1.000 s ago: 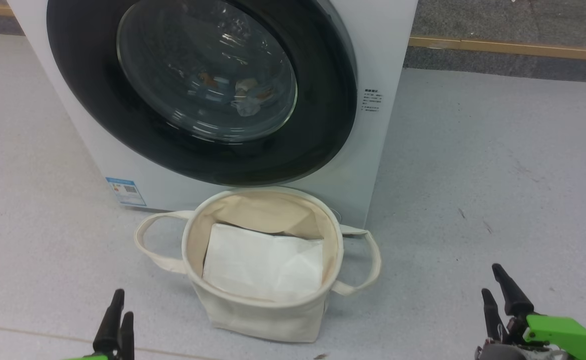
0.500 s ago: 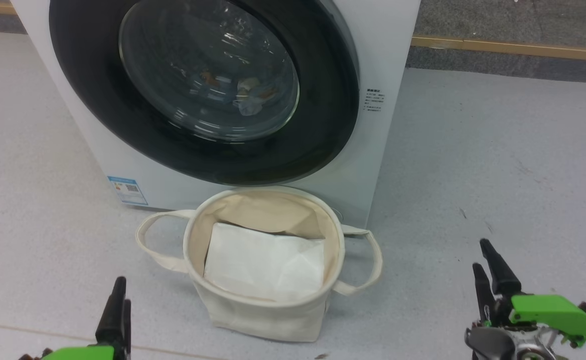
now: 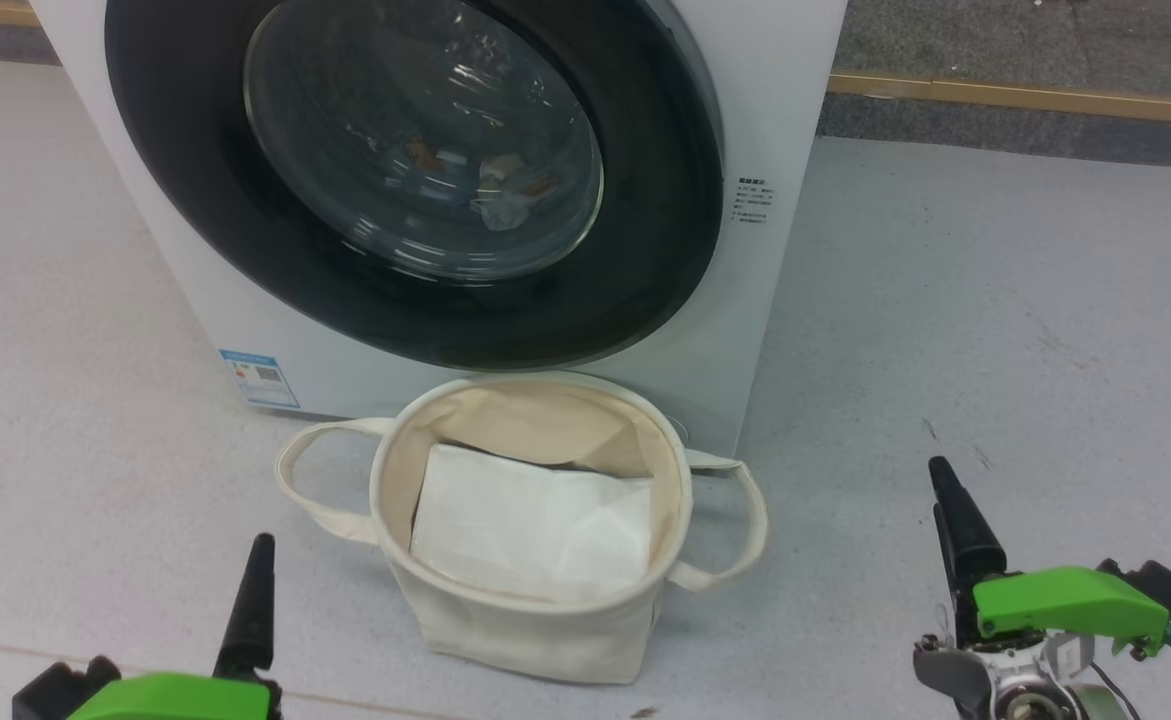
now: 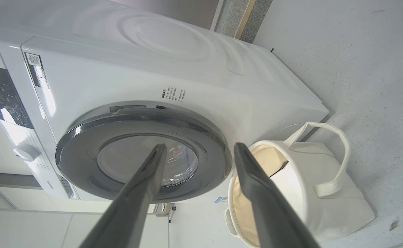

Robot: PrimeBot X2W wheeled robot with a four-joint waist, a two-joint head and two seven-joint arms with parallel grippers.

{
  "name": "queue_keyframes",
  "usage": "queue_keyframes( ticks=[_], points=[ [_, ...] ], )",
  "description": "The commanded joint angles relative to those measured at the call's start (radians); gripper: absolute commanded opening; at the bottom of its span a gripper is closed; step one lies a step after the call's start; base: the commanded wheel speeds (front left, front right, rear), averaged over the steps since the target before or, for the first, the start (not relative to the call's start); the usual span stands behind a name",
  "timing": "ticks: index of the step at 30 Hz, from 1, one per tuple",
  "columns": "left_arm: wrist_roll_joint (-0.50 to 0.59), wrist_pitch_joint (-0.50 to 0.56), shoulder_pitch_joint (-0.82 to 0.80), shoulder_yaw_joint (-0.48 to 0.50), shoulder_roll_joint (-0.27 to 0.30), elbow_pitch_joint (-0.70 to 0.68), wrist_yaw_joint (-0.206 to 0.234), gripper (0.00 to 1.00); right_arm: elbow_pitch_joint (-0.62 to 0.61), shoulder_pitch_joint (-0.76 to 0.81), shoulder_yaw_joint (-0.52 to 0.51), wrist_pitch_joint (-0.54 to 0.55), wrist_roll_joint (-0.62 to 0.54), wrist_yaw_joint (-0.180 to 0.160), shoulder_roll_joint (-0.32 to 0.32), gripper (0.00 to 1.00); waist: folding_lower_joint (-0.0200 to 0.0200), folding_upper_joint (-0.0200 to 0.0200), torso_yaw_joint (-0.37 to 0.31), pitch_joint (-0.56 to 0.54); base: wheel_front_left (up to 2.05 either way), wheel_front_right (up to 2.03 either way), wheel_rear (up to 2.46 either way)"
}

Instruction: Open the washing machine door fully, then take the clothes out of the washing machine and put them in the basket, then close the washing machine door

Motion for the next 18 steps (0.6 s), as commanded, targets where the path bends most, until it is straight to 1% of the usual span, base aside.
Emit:
queue_keyframes(
  ticks=[1, 6, 10, 14, 15, 18],
  points=[
    [0.049, -0.016, -0.055, 0.002, 0.031, -0.046, 0.005, 1.00, -0.036, -0.056, 0.021, -0.013, -0.029, 0.000, -0.013, 1.00, -0.0001, 0.0000, 0.001, -0.001, 0.00, 0.00, 0.00],
    [0.170, -0.031, -0.057, -0.031, 0.052, -0.049, 0.014, 1.00, -0.020, -0.064, 0.050, -0.027, -0.103, 0.000, -0.017, 1.00, -0.0001, 0.0000, 0.002, -0.003, 0.00, 0.00, 0.00],
    [0.268, -0.043, -0.061, -0.057, 0.068, -0.048, 0.026, 1.00, -0.013, -0.074, 0.070, -0.039, -0.186, 0.000, -0.024, 1.00, -0.0001, 0.0000, 0.004, -0.004, 0.00, 0.00, 0.00],
    [0.362, -0.054, -0.066, -0.078, 0.082, -0.049, 0.042, 1.00, 0.000, -0.080, 0.077, -0.051, -0.292, 0.000, -0.029, 1.00, -0.0001, 0.0000, 0.006, -0.005, 0.00, 0.00, 0.00],
    [0.412, -0.060, -0.069, -0.086, 0.090, -0.053, 0.050, 1.00, 0.012, -0.083, 0.078, -0.057, -0.363, 0.000, -0.034, 1.00, -0.0001, 0.0000, 0.006, -0.005, 0.00, 0.00, 0.00],
    [0.486, -0.069, -0.072, -0.099, 0.102, -0.064, 0.063, 1.00, 0.027, -0.084, 0.071, -0.065, -0.440, 0.000, -0.025, 1.00, -0.0001, 0.0000, 0.007, -0.004, 0.00, 0.00, 0.00]
  ],
)
